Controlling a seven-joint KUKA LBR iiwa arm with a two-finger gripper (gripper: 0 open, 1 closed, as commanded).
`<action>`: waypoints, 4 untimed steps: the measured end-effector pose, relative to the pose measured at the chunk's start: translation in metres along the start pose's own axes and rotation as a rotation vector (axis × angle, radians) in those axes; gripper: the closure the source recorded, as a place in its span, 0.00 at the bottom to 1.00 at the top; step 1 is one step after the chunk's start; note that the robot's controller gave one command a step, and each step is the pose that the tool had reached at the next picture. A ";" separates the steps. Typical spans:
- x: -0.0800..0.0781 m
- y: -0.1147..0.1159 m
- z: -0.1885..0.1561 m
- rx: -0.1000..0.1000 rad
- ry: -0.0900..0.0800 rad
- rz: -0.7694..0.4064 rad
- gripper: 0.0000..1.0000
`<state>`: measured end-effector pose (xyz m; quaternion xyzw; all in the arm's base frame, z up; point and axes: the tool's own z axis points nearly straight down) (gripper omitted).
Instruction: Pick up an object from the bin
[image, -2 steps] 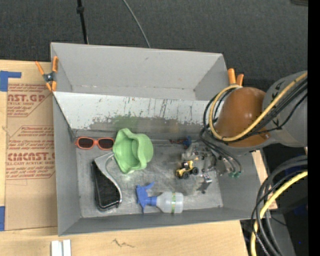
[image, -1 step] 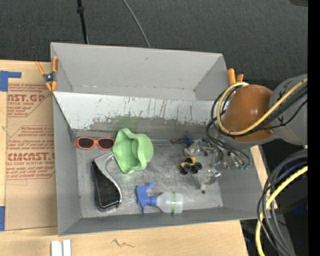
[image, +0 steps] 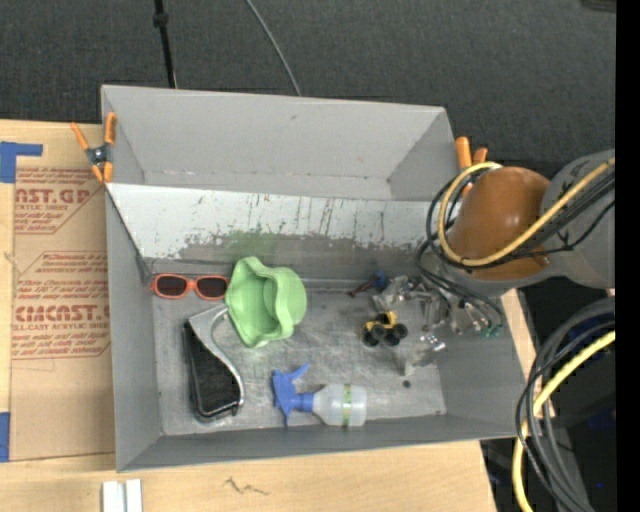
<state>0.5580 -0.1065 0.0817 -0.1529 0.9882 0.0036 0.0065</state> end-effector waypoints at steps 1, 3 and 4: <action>-0.037 0.008 0.006 -0.001 0.014 -0.278 1.00; -0.036 0.012 -0.112 0.003 0.011 -0.304 1.00; -0.036 0.012 -0.112 0.003 0.011 -0.304 1.00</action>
Offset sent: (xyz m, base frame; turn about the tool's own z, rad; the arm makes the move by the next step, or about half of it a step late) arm 0.0000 0.0000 0.0000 0.0000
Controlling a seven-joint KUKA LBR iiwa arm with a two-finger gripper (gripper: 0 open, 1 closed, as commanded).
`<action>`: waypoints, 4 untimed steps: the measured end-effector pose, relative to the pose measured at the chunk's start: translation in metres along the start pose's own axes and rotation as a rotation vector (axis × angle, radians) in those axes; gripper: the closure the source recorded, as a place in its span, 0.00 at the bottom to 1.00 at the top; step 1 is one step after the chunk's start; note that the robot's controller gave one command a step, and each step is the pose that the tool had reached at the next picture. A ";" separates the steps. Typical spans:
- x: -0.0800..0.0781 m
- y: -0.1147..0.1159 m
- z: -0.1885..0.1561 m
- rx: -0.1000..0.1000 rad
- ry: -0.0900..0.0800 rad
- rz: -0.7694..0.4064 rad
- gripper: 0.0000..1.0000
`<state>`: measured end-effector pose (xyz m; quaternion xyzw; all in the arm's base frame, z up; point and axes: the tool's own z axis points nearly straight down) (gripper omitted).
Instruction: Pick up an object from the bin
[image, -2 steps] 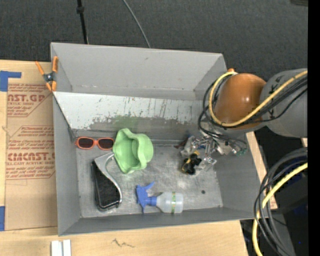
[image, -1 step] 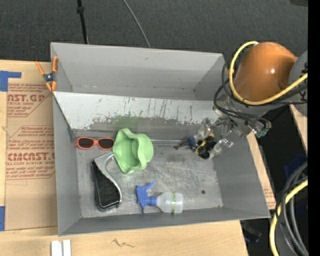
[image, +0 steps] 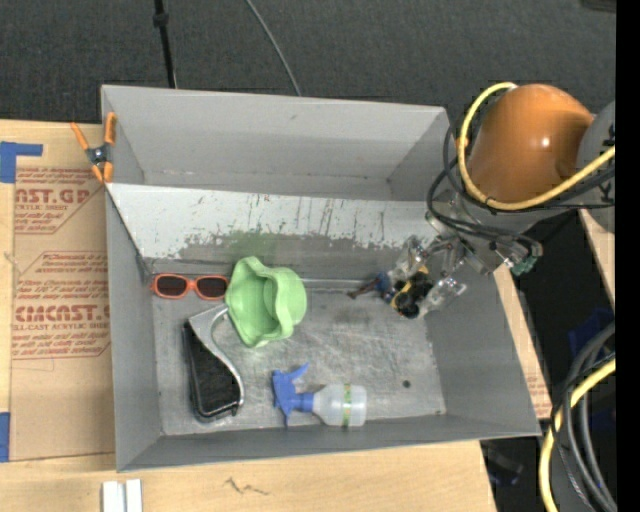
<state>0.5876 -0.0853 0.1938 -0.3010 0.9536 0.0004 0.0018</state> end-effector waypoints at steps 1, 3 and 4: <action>0.014 0.004 0.034 0.005 -0.005 0.053 1.00; 0.054 -0.009 -0.009 -0.005 0.005 0.001 0.00; 0.015 -0.024 0.117 0.002 0.001 0.201 1.00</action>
Offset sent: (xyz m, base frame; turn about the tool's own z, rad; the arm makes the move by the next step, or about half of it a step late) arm -0.0516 -0.0608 0.0575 -0.0517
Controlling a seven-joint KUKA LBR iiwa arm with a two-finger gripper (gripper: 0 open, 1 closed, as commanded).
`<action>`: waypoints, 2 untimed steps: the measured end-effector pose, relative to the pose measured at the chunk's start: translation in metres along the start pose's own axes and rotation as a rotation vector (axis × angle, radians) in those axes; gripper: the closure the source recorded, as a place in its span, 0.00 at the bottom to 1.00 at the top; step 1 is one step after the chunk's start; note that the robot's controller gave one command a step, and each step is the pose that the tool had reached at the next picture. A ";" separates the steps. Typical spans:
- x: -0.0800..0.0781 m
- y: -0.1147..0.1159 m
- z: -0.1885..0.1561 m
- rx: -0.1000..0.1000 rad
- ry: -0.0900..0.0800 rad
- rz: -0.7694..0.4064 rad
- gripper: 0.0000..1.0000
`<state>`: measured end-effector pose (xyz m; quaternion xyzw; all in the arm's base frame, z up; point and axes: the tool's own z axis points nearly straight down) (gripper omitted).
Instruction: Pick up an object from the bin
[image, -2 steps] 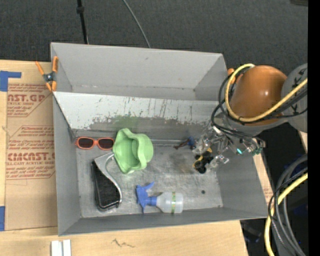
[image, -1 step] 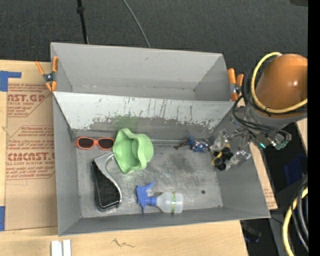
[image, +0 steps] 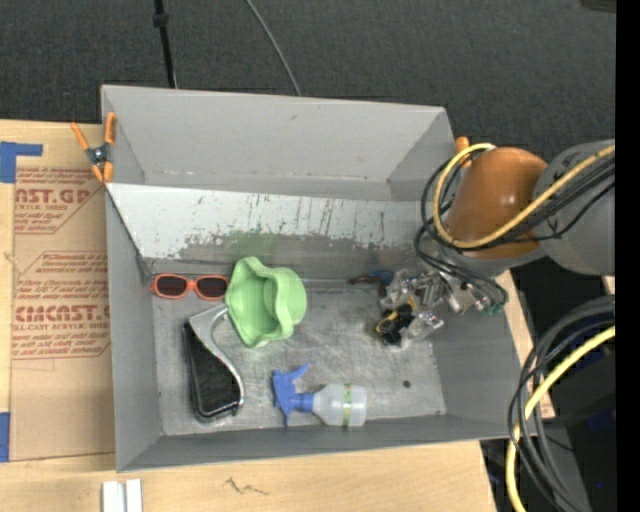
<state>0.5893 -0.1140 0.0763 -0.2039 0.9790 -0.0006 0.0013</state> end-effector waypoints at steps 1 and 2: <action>0.000 0.000 0.000 0.000 0.000 0.001 1.00; 0.011 0.005 -0.180 0.004 -0.007 -0.028 1.00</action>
Offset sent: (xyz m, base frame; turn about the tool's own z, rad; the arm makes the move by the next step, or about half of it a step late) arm -0.0149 -0.0008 0.1759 -0.0276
